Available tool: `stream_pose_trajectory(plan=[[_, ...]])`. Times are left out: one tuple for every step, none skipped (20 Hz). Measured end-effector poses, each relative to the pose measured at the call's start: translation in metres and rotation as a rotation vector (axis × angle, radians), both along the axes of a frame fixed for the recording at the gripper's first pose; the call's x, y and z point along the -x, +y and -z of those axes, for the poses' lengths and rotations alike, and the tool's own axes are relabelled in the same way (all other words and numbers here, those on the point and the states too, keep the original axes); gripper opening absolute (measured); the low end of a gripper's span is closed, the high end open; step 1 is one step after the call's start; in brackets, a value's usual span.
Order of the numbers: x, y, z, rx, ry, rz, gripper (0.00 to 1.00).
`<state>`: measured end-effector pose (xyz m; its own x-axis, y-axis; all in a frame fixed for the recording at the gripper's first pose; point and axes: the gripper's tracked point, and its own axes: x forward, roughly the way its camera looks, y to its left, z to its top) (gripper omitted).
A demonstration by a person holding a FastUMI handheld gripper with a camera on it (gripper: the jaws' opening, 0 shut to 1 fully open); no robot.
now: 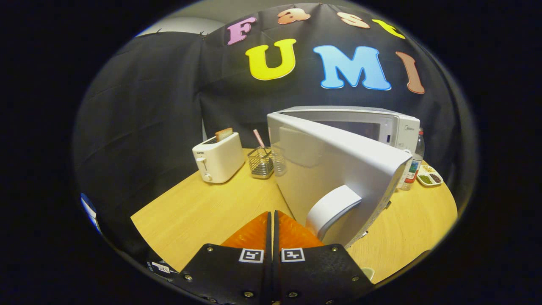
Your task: Open the microwave, put the food inside, and close the microwave door.
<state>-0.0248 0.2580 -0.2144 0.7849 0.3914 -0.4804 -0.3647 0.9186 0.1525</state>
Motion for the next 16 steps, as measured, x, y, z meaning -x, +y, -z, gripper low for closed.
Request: stream_pose_trajectory(plan=[[-0.006,-0.009,0.000,-0.002,0.000,0.020,0.01],[-0.012,-0.016,0.000,-0.004,0.001,0.033,0.01],[-0.017,-0.022,0.000,-0.004,0.000,0.046,0.01],[-0.023,-0.028,-0.001,-0.002,-0.001,0.058,0.01],[-0.030,-0.035,-0.001,0.001,-0.002,0.067,0.01],[-0.037,-0.040,-0.002,0.001,-0.004,0.074,0.01],[-0.042,-0.045,-0.002,0.002,-0.008,0.081,0.01],[-0.048,-0.050,-0.004,0.004,-0.013,0.087,0.01],[-0.055,-0.055,-0.004,0.005,-0.018,0.096,0.01],[-0.062,-0.060,-0.006,0.005,-0.025,0.105,0.01],[-0.065,-0.064,-0.011,0.004,-0.028,0.111,0.01],[-0.072,-0.069,-0.012,0.003,-0.032,0.118,0.01],[-0.079,-0.073,-0.013,0.002,-0.036,0.125,0.01],[-0.085,-0.077,-0.014,0.003,-0.040,0.132,0.01],[-0.091,-0.082,-0.014,0.004,-0.046,0.140,0.01],[-0.098,-0.086,-0.014,0.006,-0.048,0.146,0.01]])
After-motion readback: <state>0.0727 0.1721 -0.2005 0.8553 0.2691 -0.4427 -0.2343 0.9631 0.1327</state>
